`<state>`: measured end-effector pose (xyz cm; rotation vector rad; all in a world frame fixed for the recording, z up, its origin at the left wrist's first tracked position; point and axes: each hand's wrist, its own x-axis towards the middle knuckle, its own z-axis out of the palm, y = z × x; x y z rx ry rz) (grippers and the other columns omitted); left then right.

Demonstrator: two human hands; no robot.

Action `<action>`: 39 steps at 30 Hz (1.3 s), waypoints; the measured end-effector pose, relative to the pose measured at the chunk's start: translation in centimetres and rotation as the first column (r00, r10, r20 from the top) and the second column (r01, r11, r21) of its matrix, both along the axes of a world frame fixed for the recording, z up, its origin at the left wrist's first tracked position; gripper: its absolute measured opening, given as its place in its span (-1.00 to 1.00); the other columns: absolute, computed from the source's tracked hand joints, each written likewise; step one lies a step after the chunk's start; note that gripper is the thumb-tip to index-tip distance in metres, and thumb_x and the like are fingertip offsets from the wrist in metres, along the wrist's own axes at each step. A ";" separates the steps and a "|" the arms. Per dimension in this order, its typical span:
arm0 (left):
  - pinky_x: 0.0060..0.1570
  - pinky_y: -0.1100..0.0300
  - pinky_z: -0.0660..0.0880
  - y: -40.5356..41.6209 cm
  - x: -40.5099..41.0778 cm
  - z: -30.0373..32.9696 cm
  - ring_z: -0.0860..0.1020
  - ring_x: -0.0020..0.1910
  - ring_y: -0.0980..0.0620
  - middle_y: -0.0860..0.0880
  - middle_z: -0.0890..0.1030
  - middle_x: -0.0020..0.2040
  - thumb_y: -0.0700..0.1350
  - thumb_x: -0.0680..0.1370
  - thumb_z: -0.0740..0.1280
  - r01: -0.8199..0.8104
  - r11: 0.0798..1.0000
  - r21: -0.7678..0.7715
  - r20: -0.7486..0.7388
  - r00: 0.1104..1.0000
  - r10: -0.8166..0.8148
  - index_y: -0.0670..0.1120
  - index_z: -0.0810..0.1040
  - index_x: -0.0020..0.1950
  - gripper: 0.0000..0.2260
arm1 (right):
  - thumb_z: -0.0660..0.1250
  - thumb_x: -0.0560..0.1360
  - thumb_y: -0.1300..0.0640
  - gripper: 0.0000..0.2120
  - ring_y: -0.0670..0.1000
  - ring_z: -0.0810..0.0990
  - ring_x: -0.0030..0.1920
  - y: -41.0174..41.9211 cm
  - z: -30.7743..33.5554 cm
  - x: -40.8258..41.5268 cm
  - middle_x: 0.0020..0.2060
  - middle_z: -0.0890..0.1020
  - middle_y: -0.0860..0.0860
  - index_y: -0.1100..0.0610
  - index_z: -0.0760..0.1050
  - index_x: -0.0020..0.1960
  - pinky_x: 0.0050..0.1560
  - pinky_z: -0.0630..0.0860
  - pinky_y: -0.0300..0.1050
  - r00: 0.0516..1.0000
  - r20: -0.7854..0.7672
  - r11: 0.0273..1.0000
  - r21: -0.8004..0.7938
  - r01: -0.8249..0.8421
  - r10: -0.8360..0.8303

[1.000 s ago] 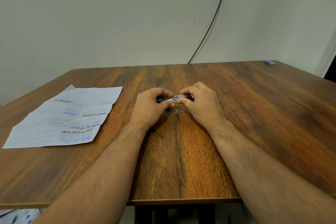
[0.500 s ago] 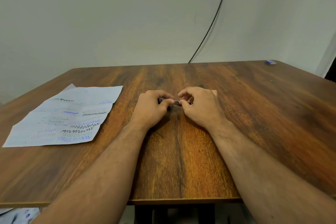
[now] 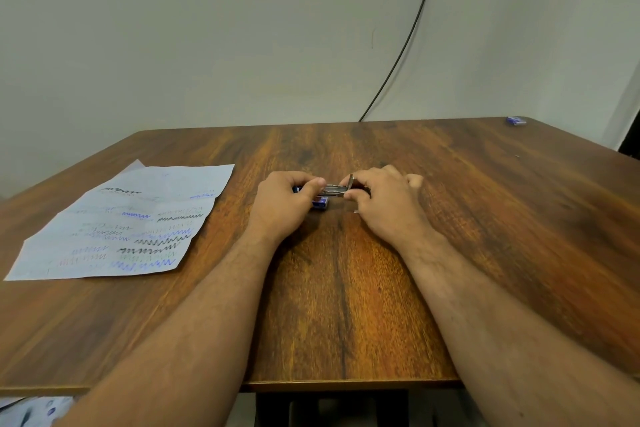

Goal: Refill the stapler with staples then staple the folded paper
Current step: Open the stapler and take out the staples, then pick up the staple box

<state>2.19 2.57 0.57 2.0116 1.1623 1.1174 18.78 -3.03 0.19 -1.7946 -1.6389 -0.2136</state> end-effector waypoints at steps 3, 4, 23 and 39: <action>-0.06 0.35 0.44 -0.2 0.2 -0.1 0.60 -0.06 0.19 0.09 0.70 -0.05 -0.04 0.66 0.26 -0.019 0.998 0.065 0.042 0.999 0.017 -0.01 0.72 0.12 -0.76 | 0.26 0.63 0.01 -0.82 -0.10 0.37 0.03 -0.1 0.2 0.2 -0.06 0.61 -0.19 -0.11 0.65 0.02 -0.02 0.06 -0.01 0.998 -0.026 0.999 0.008 0.049 -0.049; -0.06 0.40 0.43 -0.1 0.2 -0.1 0.59 -0.06 0.21 0.08 0.70 -0.01 -0.07 0.67 0.23 -0.046 0.996 0.082 0.060 0.997 0.041 -0.01 0.71 0.14 -0.75 | 0.26 0.63 0.03 -0.81 -0.10 0.36 0.03 -0.1 0.2 0.3 -0.07 0.61 -0.19 -0.11 0.66 0.00 -0.01 0.07 0.00 0.997 -0.033 0.997 0.017 0.072 -0.072; 0.12 0.06 0.55 0.8 0.2 -0.5 0.61 0.07 -0.04 -0.02 0.67 0.14 -0.24 0.45 0.27 -0.220 0.975 -0.035 -0.178 0.961 0.210 0.02 0.66 0.18 -0.63 | 0.22 0.64 0.00 -0.79 0.04 0.33 0.15 0.1 -0.2 0.8 -0.04 0.57 -0.10 -0.08 0.64 -0.02 0.14 0.21 0.14 0.956 -0.015 0.947 -0.140 0.289 -0.294; 0.14 0.13 0.58 0.7 -0.5 -0.1 0.66 0.05 0.00 -0.04 0.72 0.04 -0.30 0.45 0.43 0.151 0.974 -0.171 0.326 0.941 -0.089 0.02 0.71 0.14 -0.68 | 0.28 0.55 0.02 -0.73 0.01 0.45 0.20 -0.3 0.3 0.5 0.08 0.64 -0.09 -0.07 0.61 0.21 0.13 0.23 0.03 0.970 -0.129 0.965 0.137 0.225 -0.207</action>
